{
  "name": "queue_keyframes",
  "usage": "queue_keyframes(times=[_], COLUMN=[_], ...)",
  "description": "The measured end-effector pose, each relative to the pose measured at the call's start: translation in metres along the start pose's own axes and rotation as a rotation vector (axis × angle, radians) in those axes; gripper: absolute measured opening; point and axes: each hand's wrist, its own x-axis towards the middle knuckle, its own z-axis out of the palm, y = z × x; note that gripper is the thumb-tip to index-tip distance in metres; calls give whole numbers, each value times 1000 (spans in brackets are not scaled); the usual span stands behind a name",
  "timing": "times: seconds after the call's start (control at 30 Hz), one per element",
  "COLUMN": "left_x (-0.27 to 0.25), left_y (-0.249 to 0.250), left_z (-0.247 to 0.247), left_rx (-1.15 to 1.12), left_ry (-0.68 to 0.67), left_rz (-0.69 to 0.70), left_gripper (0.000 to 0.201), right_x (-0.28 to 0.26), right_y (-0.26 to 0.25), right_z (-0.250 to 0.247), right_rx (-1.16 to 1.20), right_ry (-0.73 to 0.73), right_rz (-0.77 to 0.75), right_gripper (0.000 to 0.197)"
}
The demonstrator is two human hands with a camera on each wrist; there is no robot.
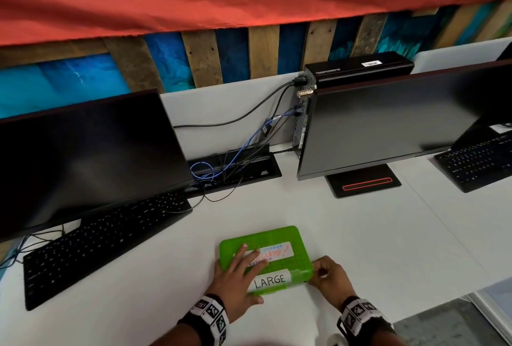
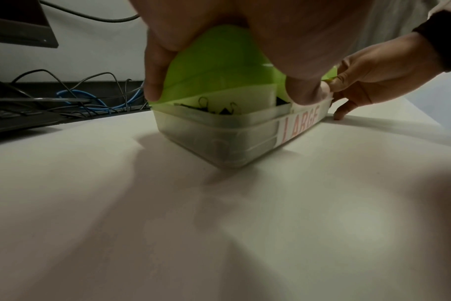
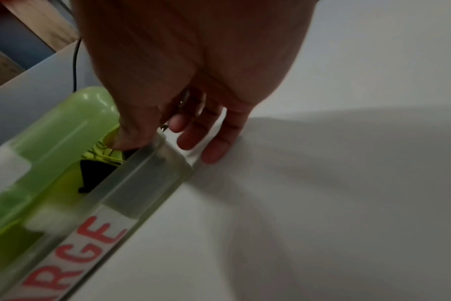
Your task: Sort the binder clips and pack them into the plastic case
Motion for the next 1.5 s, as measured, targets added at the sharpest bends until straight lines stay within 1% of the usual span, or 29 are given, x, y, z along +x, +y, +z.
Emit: queue_keyframes(times=[0.13, 0.2, 0.3, 0.33, 0.37, 0.4, 0.43, 0.47, 0.5, 0.53, 0.57, 0.6, 0.67, 0.7, 0.77, 0.8, 0.87, 0.93, 0.97, 1.03, 1.07, 1.1, 1.13, 1.2, 1.27, 1.3, 1.4, 1.47, 1.5], left_x=[-1, -1, -2, -2, -2, -2, -2, -2, -2, -1, 0, 1, 2, 3, 3, 3, 1, 3, 4, 3, 2, 1, 0, 0, 1, 1, 0, 4, 6], left_y=[2, 3, 3, 3, 3, 3, 3, 3, 2, 1, 1, 1, 3, 4, 3, 3, 1, 0, 0, 1, 1, 2, 3, 5, 4, 4, 7, 5, 1], left_z=[-3, -3, -4, -3, -2, -1, -1, 0, 1, 3, 5, 7, 9, 10, 15, 15, 19, 24, 25, 25, 24, 22, 20, 17, 21, 22, 17, 14, 22], left_rx=[-18, -10, 2, 13, 25, 34, 38, 35, 31, 32, 38, 50, 70, 74, 100, 142, 170, 170, 167, 166, 156, 148, 149, 164, 180, 177, 133, 142, 125], left_ry=[-5, -4, -21, -27, -29, -29, -29, -26, -22, -9, 5, 15, 14, 6, 28, 62, 57, 99, 137, 193, 192, 149, 119, 126, 153, 159, 115, 128, 117], left_rz=[-7, -10, -1, 0, 2, 7, 11, 15, 21, 30, 39, 44, 54, 53, 49, 45, -4, 16, 40, 45, 33, 6, -23, -31, -19, -11, -32, 28, 57], left_gripper=[77, 77, 78, 80, 81, 82, 82, 81, 80, 80, 81, 81, 79, 78, 78, 81, 89, 89, 85, 82, 83, 85, 87, 88, 83, 80, 77, 70, 65], right_x=[2, 2, 3, 3, 2, 1, -2, -4, -5, -5, -5, -5, -8, -10, -12, -13, -15, -16, -15, -11, -9, -7, -5, -2, 1, 1, 0, 1, 3], right_y=[4, 6, 9, 8, 5, -1, -9, -17, -22, -24, -24, -24, -20, -18, -5, 6, 23, 27, 24, 13, 5, -6, -12, -28, -35, -39, -39, -41, -39], right_z=[-1, -6, -18, -21, -24, -26, -25, -21, -14, -5, 4, 12, 18, 18, 14, 12, 6, 0, -4, -9, -10, -9, -5, 7, 19, 21, 23, 21, 21], right_rx=[-14, 24, 143, 169, 160, 102, -6, -132, -248, -318, -356, -354, -284, -260, -342, -453, -660, -644, -589, -542, -577, -634, -699, -871, -969, -982, -960, -956, -992], right_ry=[-72, -114, -61, -29, -18, -38, -96, -180, -263, -316, -334, -327, -309, -313, -333, -355, -423, -461, -437, -308, -235, -194, -212, -373, -476, -492, -447, -477, -400], right_rz=[-5, 13, 69, 48, -18, -135, -263, -371, -428, -446, -433, -405, -310, -281, -299, -314, -355, -353, -322, -313, -377, -485, -602, -755, -797, -792, -806, -783, -831], right_gripper=[24, 23, 24, 26, 26, 27, 32, 44, 61, 79, 93, 102, 107, 105, 97, 96, 96, 94, 96, 108, 109, 106, 100, 86, 76, 72, 66, 66, 66])
